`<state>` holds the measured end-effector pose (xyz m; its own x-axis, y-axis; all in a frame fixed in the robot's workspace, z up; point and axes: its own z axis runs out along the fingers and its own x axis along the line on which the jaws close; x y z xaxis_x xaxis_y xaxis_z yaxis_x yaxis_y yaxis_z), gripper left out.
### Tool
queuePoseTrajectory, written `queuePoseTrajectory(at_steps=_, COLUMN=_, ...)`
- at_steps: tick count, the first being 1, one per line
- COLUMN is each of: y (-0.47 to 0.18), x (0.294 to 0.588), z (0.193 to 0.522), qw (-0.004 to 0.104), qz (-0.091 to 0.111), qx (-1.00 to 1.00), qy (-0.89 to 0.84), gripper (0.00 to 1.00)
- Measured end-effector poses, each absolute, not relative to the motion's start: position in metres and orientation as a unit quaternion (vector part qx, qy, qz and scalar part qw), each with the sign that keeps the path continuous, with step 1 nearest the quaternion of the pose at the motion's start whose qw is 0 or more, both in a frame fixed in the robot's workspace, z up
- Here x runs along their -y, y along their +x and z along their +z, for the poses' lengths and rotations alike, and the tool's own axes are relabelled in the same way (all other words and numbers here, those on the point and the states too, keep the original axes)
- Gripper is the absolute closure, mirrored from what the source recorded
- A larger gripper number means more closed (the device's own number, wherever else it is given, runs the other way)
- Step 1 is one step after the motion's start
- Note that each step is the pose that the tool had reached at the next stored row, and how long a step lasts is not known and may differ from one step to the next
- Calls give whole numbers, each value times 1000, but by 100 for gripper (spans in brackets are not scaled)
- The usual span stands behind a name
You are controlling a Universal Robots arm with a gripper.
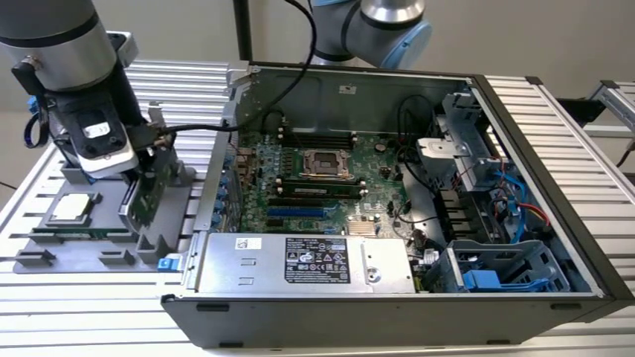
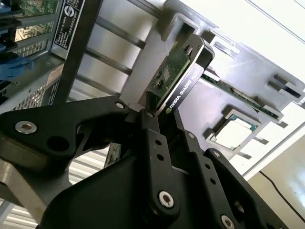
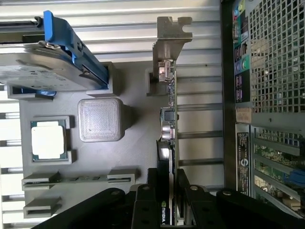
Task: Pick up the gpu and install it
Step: 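Pick up the gpu and move the gpu toward the slot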
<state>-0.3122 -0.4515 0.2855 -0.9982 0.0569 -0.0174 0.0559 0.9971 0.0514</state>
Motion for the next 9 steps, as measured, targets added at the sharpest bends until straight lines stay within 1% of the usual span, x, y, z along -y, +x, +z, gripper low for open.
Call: queuePoseTrajectory(at_steps=9, y=-312, x=451, z=312, qw=9, qz=25, qx=-999, qy=28, gripper=100)
